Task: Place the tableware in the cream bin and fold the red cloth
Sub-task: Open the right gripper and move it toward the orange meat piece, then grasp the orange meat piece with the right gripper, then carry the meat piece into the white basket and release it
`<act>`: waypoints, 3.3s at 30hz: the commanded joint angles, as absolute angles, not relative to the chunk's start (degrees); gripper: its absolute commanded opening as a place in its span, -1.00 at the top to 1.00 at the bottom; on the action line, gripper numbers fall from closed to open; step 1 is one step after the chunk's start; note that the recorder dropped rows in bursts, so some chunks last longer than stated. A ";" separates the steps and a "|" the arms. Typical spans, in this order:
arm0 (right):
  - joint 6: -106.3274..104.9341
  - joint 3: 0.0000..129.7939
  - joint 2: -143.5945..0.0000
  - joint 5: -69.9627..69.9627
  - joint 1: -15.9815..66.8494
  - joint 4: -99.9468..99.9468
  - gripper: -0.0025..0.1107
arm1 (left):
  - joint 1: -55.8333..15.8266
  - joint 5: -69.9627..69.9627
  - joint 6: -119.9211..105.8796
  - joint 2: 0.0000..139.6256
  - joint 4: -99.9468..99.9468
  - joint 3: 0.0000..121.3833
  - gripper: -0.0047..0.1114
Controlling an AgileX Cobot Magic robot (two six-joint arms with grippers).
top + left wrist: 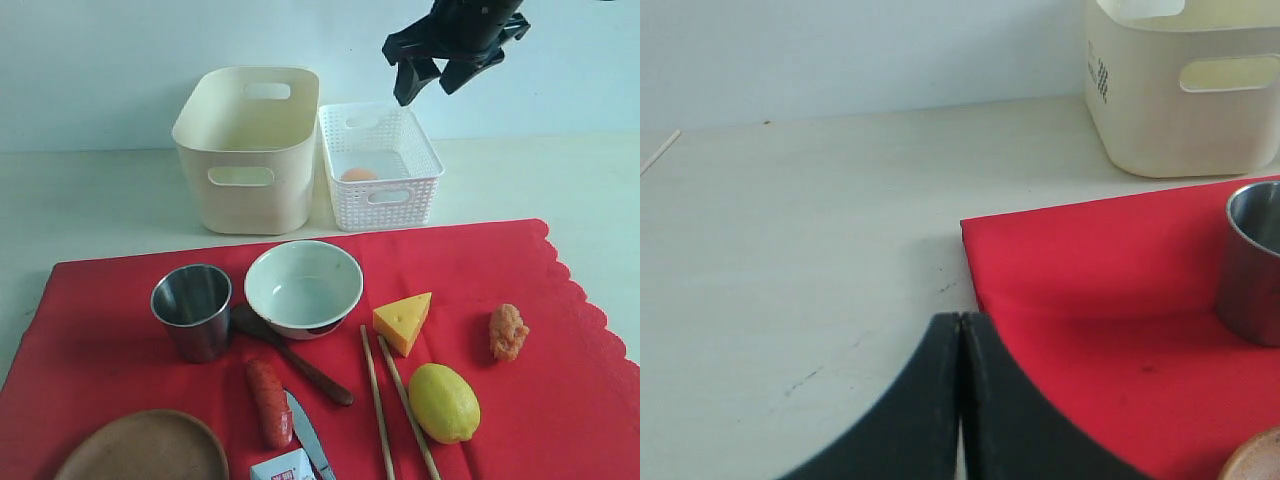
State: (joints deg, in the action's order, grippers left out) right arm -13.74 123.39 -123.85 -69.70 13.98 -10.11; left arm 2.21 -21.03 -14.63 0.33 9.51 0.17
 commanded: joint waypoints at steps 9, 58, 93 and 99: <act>-12.48 95.72 -104.68 -61.27 14.03 -9.14 -0.13 | 2.37 -20.56 -14.63 0.00 9.32 0.00 0.92; -0.59 54.99 -102.85 -37.31 14.03 -6.91 -0.13 | 2.37 -20.56 -14.63 0.00 9.32 0.00 0.92; -10.89 61.48 -90.64 -29.27 14.03 -15.11 0.96 | 2.37 -20.56 -14.63 0.00 9.32 0.00 0.92; -12.60 69.24 -96.06 -28.12 14.03 -15.95 0.96 | 2.37 -20.56 -14.63 0.00 9.32 0.00 0.92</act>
